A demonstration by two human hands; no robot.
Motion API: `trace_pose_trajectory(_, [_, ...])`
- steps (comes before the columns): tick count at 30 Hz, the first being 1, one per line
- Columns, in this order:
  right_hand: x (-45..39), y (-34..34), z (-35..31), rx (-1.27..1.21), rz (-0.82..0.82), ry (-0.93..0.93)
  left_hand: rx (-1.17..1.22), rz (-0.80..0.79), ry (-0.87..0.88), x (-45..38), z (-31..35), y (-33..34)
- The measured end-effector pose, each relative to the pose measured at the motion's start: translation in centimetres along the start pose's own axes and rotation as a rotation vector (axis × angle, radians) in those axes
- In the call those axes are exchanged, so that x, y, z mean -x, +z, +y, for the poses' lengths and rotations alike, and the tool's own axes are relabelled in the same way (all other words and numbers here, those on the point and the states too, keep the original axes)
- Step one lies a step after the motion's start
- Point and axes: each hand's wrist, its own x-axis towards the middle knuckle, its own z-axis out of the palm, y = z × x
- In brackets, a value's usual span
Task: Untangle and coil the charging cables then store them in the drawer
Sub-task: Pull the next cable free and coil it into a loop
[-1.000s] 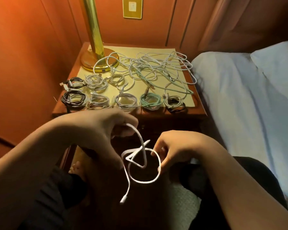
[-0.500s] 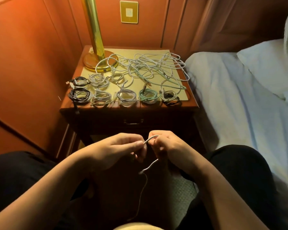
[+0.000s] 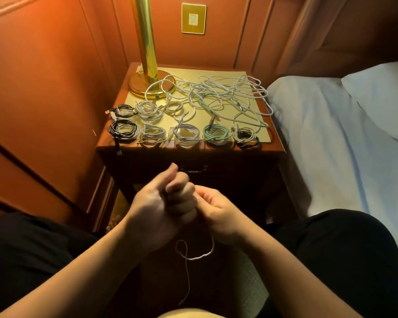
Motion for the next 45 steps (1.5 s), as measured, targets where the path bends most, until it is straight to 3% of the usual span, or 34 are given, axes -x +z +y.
trace_pose_trajectory(3, [0.2,1.1,-0.7,0.307,-0.098,0.027,0.063,0.238,0.224,-0.7,2.5,-1.3])
trace_pose_trajectory(6, [1.0,1.6,-2.1,0.478,-0.087,-0.011,-0.021,0.339,0.385,-1.5,3.9,-2.8])
trace_pose_trajectory(11, [2.1,1.3,-3.0,0.602,0.092,-0.294,-0.759,0.157,0.646,-1.9,3.0,-3.8])
trace_pose_trajectory(13, [2.1,0.7,-3.0,0.713,0.175,-0.414,-1.058,0.117,0.597,-1.7,2.4,-3.6])
trace_pose_trajectory(15, [2.1,0.1,-3.1,0.777,0.235,-0.507,-1.182,0.058,0.487,-1.6,1.5,-3.2])
trace_pose_trajectory(19, [2.6,-1.3,-3.1,0.79,0.301,-0.547,-1.002,-0.022,0.259,-1.8,0.4,-2.2])
trace_pose_trajectory(25, [2.5,-3.0,-2.7,0.6,0.509,-0.493,-0.801,-0.126,0.029,-1.3,-0.1,-1.3])
trace_pose_trajectory(29, [1.2,-2.0,-1.8,0.395,0.323,-0.277,-0.419,-0.141,-0.086,-1.1,-0.1,-1.0])
trace_pose_trajectory(32, [0.4,-1.0,-1.2,0.497,0.217,-0.188,0.032,-0.163,-0.07,-1.1,0.6,-0.9])
trace_pose_trajectory(35, [0.4,-0.6,-1.3,0.55,0.149,-0.064,0.288,0.051,0.049,-1.7,1.7,-0.9])
trace_pose_trajectory(38, [0.9,0.1,-2.2,0.585,0.077,-0.01,0.296,0.214,0.18,-2.4,2.8,-1.4])
trace_pose_trajectory(41, [1.1,0.0,-2.9,0.694,0.042,-0.059,0.13,0.309,0.298,-2.9,3.1,-2.0])
trace_pose_trajectory(43, [1.5,-0.6,-3.2,0.719,0.0,-0.116,-0.099,0.325,0.391,-3.0,3.2,-2.7])
trace_pose_trajectory(45, [2.1,-1.1,-3.5,0.687,-0.037,-0.17,-0.507,0.281,0.453,-2.6,3.5,-3.1])
